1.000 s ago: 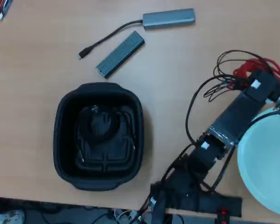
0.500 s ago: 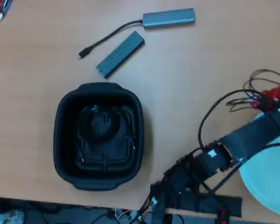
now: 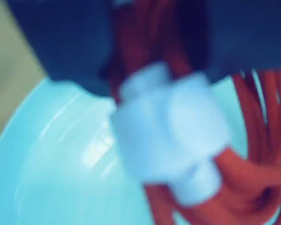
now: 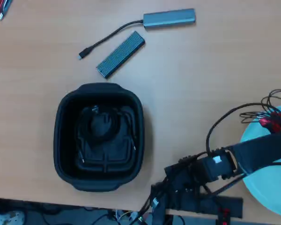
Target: Put a black charging cable in a black bowl and put a red charging cable in a green bowl
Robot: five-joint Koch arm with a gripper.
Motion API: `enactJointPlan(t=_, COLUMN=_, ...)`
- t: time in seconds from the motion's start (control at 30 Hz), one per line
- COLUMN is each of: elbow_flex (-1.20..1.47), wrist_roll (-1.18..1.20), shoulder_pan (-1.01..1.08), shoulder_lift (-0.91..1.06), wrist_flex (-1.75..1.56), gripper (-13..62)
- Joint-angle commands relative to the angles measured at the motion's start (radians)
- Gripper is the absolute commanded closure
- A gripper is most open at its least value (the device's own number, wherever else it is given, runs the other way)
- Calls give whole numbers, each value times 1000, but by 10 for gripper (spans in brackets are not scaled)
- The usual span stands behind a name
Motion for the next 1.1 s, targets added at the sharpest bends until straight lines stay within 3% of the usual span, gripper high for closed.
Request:
enactJointPlan(t=0.0, elbow_flex=-37, wrist_roll=21, shoulder_pan=28, shoulder_lift=75, wrist_flex=17, gripper=548)
enactJointPlan(t=0.73, elbow_flex=-44, wrist_roll=-17, shoulder_pan=37, shoulder_lift=81, wrist_flex=20, gripper=533)
enactJointPlan(t=0.87, elbow_flex=-48, wrist_roll=-21, shoulder_pan=35, shoulder_lift=81, wrist_flex=69, gripper=431)
enactJointPlan(t=1.07, elbow_flex=-49, wrist_roll=-14, shoulder_pan=34, shoulder_lift=83, wrist_flex=160, gripper=155)
